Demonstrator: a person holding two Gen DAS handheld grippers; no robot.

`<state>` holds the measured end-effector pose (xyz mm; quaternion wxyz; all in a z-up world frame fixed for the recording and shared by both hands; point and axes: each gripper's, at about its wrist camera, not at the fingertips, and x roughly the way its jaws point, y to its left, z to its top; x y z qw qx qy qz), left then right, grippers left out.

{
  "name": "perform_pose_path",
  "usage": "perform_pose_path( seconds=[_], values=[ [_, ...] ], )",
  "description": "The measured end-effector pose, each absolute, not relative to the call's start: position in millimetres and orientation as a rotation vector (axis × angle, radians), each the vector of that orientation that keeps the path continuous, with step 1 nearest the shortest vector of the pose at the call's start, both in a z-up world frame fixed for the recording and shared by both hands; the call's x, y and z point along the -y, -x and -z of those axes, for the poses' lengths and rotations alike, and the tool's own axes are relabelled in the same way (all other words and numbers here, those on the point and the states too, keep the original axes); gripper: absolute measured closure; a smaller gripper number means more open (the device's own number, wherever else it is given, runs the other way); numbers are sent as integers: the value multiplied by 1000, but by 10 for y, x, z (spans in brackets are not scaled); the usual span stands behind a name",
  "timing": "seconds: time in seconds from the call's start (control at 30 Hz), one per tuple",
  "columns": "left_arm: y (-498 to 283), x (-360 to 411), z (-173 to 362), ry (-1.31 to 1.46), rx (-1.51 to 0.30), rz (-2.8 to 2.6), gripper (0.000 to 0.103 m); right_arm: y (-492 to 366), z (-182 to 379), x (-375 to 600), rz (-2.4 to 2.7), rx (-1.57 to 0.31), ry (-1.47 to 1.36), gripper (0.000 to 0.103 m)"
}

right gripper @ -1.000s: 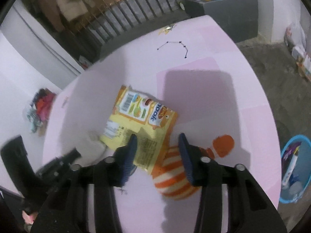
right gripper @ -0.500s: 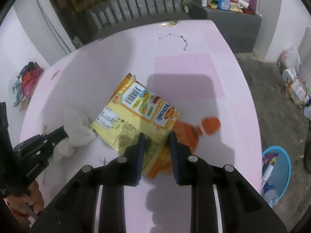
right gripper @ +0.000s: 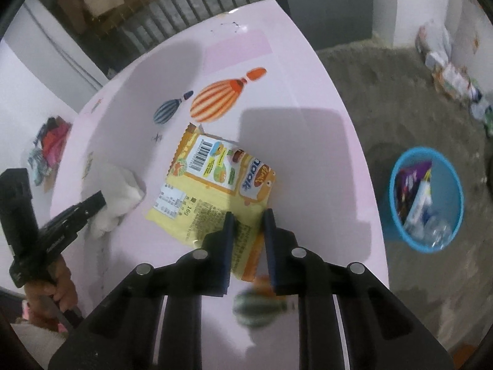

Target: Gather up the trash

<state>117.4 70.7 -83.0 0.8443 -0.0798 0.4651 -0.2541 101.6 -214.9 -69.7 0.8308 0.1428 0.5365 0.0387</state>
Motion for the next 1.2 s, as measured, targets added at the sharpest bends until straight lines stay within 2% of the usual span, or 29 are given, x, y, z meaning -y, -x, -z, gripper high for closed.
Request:
perform_pose_path(
  seconds=[0.2,0.4,0.63,0.77,0.9,1.1,1.17,1.2],
  values=[
    [-978,-730,595,206,-929,648,96,-946,722,2323,-136,-1105,-470,88],
    [-752,-637,476,192,-929,774,95,-896,667,2396,-143,-1056,-489,88],
    [-691,-394,557,126,-977,776,67,-808,745,2521,-149,-1062,-521,86],
    [-707,-301,595,65,-978,750,61,-756,741,2616,-164,-1070,-563,83],
    [-746,-250,632,25,-974,744,59,-763,732,2665,-190,-1075,-595,77],
    [-732,-268,576,5,-941,765,59,-791,699,2650,-199,-1085,-581,60],
    [-646,-279,493,-4,-897,829,56,-815,705,2599,-206,-1102,-557,54],
    [-596,-286,451,-14,-872,859,51,-826,725,2573,-217,-1116,-550,50]
  ],
)
